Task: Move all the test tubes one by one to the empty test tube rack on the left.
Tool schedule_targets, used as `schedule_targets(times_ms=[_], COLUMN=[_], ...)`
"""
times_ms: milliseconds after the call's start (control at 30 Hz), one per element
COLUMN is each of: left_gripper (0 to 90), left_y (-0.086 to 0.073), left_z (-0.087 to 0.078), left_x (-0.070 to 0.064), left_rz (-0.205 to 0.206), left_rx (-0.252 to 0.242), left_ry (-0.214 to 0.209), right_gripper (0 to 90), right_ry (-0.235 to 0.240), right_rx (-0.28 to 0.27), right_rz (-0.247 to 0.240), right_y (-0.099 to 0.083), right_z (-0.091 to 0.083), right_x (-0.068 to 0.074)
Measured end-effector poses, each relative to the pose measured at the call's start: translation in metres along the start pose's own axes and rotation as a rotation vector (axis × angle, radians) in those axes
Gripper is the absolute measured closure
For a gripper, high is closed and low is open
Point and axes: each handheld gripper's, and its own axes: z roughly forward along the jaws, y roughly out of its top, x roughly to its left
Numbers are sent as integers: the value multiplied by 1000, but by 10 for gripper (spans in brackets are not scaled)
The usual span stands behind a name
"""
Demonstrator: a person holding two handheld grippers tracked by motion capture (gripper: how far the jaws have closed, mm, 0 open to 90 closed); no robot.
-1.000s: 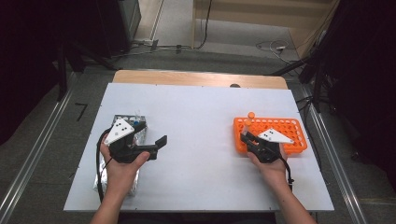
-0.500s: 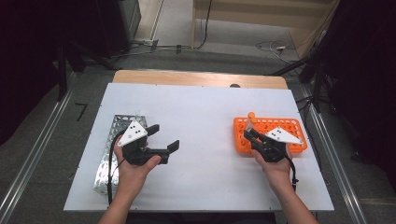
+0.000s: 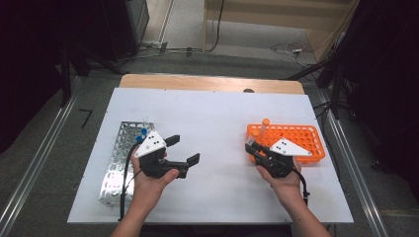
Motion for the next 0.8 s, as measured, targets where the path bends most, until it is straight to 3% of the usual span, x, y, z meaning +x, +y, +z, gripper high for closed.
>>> schedule_targets(times_ms=[200, 467, 800], left_gripper=[159, 337, 527], left_y=[-3, -7, -10], left_z=[10, 22, 33], left_x=[-10, -23, -39], left_rz=[18, 46, 91], left_rx=[12, 20, 37], left_ry=[-63, -130, -187], right_gripper=[732, 732, 732], right_ry=[81, 185, 288], right_rx=[13, 39, 73], right_rz=[-28, -68, -117], right_y=[3, 4, 2], right_z=[4, 8, 12], right_x=[21, 48, 74])
